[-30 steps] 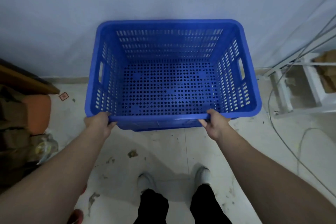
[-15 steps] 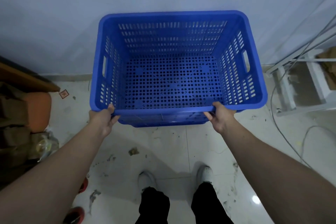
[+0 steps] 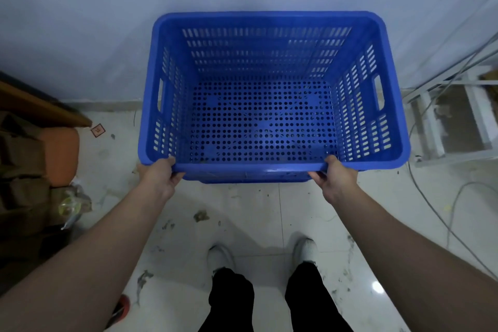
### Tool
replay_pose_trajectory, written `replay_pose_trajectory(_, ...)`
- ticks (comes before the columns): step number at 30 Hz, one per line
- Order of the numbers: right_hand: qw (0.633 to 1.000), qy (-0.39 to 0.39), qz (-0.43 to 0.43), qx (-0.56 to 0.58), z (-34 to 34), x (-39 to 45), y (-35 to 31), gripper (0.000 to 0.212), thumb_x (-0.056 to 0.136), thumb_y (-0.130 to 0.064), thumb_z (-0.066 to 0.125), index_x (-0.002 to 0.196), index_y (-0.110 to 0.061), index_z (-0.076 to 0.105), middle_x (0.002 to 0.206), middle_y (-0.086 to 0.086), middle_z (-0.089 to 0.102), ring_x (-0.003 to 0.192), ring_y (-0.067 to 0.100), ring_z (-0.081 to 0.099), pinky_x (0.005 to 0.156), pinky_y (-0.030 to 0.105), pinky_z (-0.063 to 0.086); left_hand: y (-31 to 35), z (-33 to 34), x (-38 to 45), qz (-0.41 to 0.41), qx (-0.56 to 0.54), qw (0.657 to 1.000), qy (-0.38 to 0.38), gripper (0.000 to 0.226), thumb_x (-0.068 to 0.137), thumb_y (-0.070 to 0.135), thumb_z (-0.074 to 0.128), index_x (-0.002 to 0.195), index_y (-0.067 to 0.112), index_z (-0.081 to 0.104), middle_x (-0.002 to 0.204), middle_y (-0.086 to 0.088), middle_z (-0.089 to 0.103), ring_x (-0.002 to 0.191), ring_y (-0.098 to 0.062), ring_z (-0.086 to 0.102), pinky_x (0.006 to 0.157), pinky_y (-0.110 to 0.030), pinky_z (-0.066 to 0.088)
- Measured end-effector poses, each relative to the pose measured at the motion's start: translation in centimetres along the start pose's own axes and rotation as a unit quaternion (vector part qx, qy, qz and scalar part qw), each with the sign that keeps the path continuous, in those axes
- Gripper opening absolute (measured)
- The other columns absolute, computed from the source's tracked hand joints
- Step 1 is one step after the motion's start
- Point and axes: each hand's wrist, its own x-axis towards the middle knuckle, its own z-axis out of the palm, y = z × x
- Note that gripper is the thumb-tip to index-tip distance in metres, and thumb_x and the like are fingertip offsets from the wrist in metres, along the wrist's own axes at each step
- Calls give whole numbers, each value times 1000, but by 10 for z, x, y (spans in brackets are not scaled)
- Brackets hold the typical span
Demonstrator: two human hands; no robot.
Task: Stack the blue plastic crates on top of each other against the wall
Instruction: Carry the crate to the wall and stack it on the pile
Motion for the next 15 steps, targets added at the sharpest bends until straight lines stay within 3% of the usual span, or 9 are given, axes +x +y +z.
replay_pose_trajectory(5, 1000, -8, -4, 0, -12, -3, 5, 40, 94, -6, 56, 133, -8, 45, 111, 10, 63, 83, 24, 69, 47, 28, 58, 2, -2, -4, -32, 8, 999, 0, 48, 92, -4, 52, 137, 11, 44, 131, -12, 54, 112, -32, 57, 84, -42, 54)
replay_pose_trajectory(8, 1000, 5, -6, -1, -7, -3, 3, 40, 94, -8, 57, 132, -7, 45, 119, 13, 62, 83, 24, 69, 47, 28, 58, 8, 1, -7, -37, 25, 999, -2, 44, 94, -1, 51, 135, 9, 44, 131, -13, 53, 119, -32, 55, 89, -42, 53)
replay_pose_trajectory(15, 1000, 6, -8, -5, -4, -1, 3, 46, 94, -11, 58, 136, -9, 40, 119, 12, 61, 80, 20, 69, 47, 25, 57, 7, -3, -4, -9, 44, 999, 1, 45, 91, -3, 54, 134, 10, 47, 130, -12, 56, 109, -29, 59, 83, -40, 54)
